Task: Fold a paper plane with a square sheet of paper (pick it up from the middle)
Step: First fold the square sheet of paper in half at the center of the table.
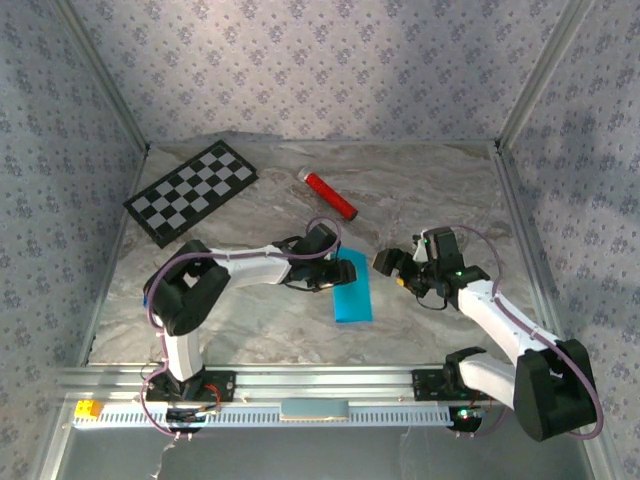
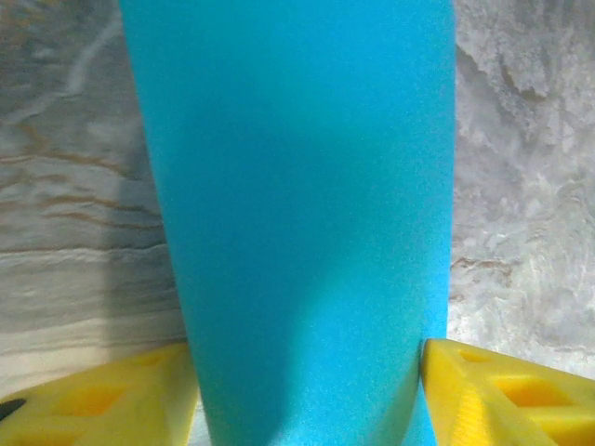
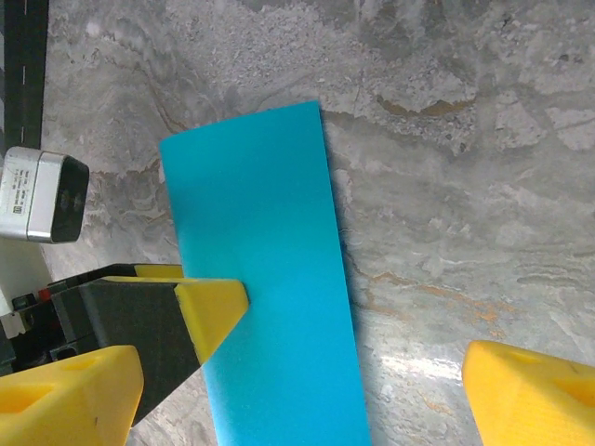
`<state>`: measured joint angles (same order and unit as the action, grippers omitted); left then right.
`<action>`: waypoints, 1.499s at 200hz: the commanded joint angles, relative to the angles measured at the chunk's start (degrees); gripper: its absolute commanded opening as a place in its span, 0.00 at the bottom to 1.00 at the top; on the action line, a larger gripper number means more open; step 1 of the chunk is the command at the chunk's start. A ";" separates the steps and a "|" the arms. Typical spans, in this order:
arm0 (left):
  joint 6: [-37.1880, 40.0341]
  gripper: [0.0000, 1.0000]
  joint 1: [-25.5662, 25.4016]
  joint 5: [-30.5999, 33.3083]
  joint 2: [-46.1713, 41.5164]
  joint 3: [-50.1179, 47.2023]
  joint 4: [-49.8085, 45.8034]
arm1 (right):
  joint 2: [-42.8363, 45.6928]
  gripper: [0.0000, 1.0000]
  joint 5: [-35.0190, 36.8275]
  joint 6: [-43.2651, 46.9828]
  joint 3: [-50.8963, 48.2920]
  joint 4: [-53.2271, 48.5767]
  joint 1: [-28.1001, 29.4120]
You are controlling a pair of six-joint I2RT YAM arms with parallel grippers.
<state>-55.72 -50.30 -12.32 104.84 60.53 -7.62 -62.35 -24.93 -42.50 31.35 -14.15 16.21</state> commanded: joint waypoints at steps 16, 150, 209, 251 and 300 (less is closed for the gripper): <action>1.70 0.66 -0.32 7.74 -4.14 0.40 -6.65 | -0.87 0.91 -0.12 1.19 1.65 -1.01 0.66; 3.87 0.62 -0.32 8.68 -1.72 0.50 -10.36 | -1.99 0.84 0.56 1.19 1.12 -0.39 2.29; 5.88 0.62 -0.32 9.62 1.19 3.63 -14.83 | -1.99 0.84 0.93 1.26 0.90 -0.62 2.43; 4.98 0.64 -0.40 9.41 1.76 3.61 -14.09 | -2.32 0.85 0.92 1.36 0.88 -0.66 2.51; 3.52 0.67 -0.67 11.11 4.06 5.64 -17.02 | -2.93 0.86 1.17 1.33 0.99 -0.60 2.60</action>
<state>-51.55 -50.65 -3.29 105.47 64.88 -21.21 -64.75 -24.64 -42.35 31.44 -14.13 18.33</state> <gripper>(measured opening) 0.669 0.855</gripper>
